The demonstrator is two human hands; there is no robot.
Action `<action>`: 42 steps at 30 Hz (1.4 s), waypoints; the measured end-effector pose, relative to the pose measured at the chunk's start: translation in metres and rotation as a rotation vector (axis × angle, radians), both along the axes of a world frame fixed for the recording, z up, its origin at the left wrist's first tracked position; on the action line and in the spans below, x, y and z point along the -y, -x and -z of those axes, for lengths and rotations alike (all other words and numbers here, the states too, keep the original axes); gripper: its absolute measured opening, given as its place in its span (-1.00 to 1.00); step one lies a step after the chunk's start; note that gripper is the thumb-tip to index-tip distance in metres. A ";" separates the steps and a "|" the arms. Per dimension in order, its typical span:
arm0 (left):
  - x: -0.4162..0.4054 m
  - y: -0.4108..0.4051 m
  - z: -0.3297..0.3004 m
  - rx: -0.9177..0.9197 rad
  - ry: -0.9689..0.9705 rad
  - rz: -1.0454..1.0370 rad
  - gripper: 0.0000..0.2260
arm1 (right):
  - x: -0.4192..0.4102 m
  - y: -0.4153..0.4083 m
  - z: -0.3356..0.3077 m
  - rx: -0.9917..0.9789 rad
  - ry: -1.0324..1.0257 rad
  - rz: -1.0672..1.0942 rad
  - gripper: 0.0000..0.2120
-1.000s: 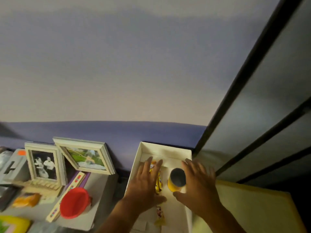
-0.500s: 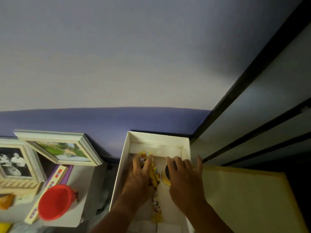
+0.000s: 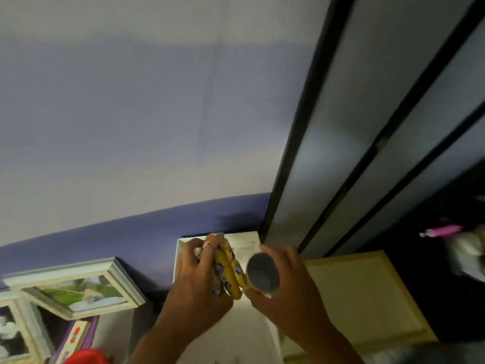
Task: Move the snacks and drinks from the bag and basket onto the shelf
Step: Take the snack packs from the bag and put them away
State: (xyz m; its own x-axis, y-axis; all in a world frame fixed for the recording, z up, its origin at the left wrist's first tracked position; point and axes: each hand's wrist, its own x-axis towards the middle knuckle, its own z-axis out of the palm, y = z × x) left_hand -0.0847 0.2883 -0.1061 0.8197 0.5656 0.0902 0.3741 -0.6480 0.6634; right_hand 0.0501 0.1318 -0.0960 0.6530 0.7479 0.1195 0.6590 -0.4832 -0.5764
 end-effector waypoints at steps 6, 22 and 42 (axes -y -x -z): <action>0.045 -0.029 -0.098 0.185 -0.130 0.312 -0.03 | 0.084 0.011 -0.072 0.058 -0.185 0.223 -0.23; 0.494 -0.180 -0.105 0.243 -0.044 1.034 0.00 | 0.553 0.003 -0.087 0.123 -0.207 0.895 -0.28; 0.715 -0.309 0.292 -0.148 0.045 1.035 -0.06 | 0.759 -0.104 0.295 -0.220 -0.069 1.087 -0.26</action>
